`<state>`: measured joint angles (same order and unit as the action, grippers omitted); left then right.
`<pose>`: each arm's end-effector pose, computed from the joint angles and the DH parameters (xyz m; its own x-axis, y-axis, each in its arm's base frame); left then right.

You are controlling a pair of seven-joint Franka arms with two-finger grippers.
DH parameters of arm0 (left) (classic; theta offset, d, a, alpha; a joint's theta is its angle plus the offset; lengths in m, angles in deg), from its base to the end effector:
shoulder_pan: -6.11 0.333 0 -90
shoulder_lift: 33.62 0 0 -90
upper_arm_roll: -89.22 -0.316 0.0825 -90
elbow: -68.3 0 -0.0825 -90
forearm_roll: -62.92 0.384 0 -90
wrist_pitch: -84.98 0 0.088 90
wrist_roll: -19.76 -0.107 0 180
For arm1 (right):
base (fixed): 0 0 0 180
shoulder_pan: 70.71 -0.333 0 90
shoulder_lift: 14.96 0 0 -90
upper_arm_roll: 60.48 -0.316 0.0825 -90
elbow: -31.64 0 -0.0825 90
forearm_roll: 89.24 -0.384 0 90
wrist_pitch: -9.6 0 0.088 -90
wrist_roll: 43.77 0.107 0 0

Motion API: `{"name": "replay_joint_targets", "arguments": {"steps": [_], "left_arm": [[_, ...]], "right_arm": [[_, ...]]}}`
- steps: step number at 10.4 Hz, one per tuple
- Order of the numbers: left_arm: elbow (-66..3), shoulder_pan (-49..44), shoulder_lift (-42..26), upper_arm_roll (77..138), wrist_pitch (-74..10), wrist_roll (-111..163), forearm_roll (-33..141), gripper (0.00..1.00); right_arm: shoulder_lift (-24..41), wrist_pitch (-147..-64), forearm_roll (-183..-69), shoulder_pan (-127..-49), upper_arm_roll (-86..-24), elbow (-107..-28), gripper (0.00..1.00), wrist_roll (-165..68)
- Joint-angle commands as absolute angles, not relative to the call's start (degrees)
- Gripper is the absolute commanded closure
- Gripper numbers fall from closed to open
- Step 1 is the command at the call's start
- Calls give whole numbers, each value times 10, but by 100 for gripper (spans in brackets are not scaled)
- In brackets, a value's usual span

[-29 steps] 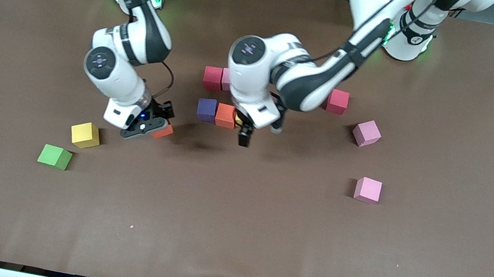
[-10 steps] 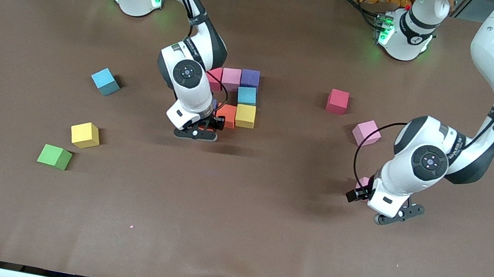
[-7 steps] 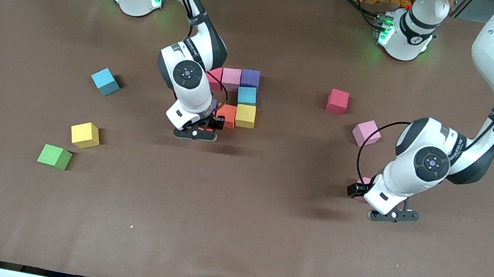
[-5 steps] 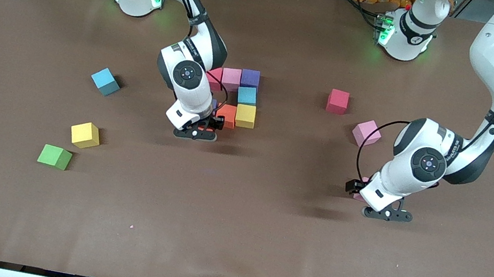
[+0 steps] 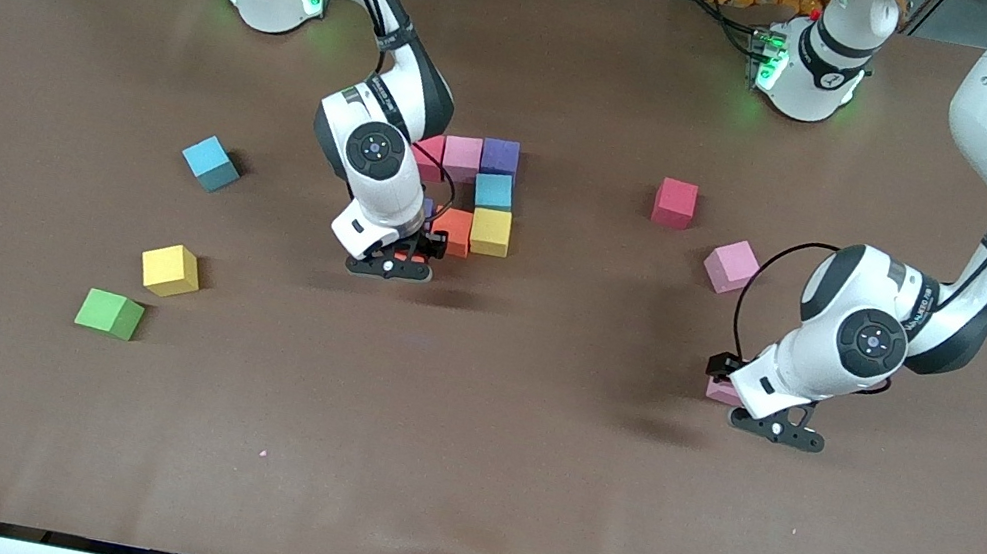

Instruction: Form number 2 with 11 blocks

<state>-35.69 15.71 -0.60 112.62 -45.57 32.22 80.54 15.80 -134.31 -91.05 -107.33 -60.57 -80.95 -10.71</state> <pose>0.6310 -0.1289 0.2383 0.9831 -0.1764 -0.0490 -0.1773 -0.9840 -0.0143 0.4948 0.3686 0.1974 0.9993 0.0381 -0.0028 0.0380 -0.9990 -0.0217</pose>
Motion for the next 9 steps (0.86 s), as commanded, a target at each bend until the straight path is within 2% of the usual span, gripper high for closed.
{"name": "replay_joint_targets", "arguments": {"steps": [1,2,3,4,6,9], "left_arm": [[-359,161,8,1132,-454,322,814,0],[-359,160,13,1132,-455,322,814,0],[-359,160,16,1132,-456,323,814,0],[-359,160,21,1131,-457,323,814,0],[-357,160,29,1131,-460,324,814,0],[-353,157,35,1130,-467,324,815,0]], "right_arm": [[155,-1337,-899,-1080,-601,-809,62,-88],[155,-1337,-899,-1080,-601,-809,39,-88],[155,-1337,-900,-1079,-601,-809,12,-77],[155,-1336,-900,-1079,-601,-808,0,-62],[142,-1332,-900,-1078,-601,-807,0,-64],[59,-1253,-899,-1040,-600,-808,0,-84]]}}
